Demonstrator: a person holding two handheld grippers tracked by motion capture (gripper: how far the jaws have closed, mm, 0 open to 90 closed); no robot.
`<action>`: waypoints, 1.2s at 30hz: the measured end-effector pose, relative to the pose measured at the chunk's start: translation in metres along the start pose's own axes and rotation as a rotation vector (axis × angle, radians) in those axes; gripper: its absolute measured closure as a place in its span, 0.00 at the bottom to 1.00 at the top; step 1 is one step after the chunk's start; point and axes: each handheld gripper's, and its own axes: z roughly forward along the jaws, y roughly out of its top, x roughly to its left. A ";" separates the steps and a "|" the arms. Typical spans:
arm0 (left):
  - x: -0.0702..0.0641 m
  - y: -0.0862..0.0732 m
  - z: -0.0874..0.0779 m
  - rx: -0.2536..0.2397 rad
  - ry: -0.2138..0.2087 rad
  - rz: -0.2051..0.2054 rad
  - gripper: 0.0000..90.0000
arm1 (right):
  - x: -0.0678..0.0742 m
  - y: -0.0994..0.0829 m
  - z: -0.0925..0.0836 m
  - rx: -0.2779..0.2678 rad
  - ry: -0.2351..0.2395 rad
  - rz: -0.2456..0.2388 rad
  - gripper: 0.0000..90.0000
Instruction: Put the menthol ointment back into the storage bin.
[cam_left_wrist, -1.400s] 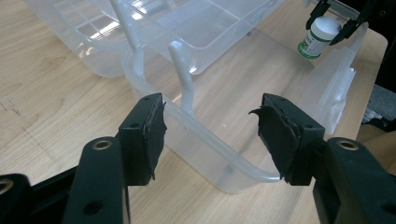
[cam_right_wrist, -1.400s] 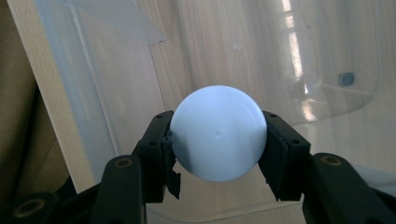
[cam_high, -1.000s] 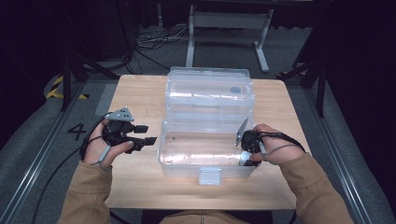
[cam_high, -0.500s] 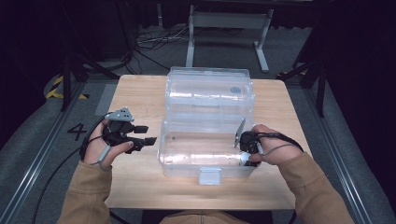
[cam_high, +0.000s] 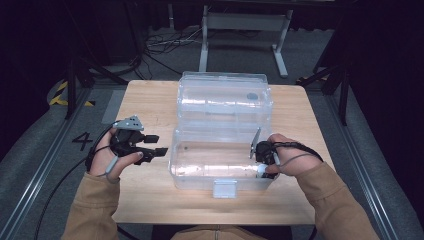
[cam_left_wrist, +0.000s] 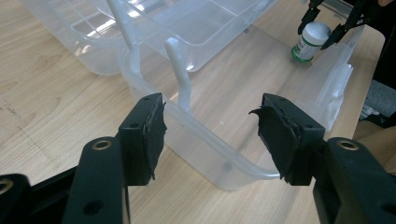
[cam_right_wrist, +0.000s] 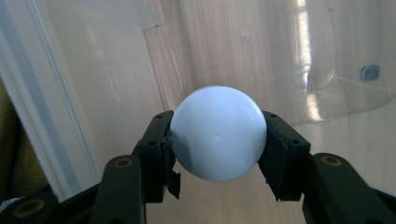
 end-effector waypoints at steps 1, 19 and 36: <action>0.000 0.000 0.000 0.000 0.000 0.001 0.46 | 0.000 0.000 0.000 0.008 -0.001 -0.003 0.56; 0.000 0.000 0.000 0.001 -0.002 0.002 0.46 | -0.004 0.002 0.004 0.029 0.023 0.013 0.56; 0.000 0.000 0.000 0.002 -0.001 0.001 0.46 | -0.005 0.002 0.004 0.048 0.044 0.012 0.54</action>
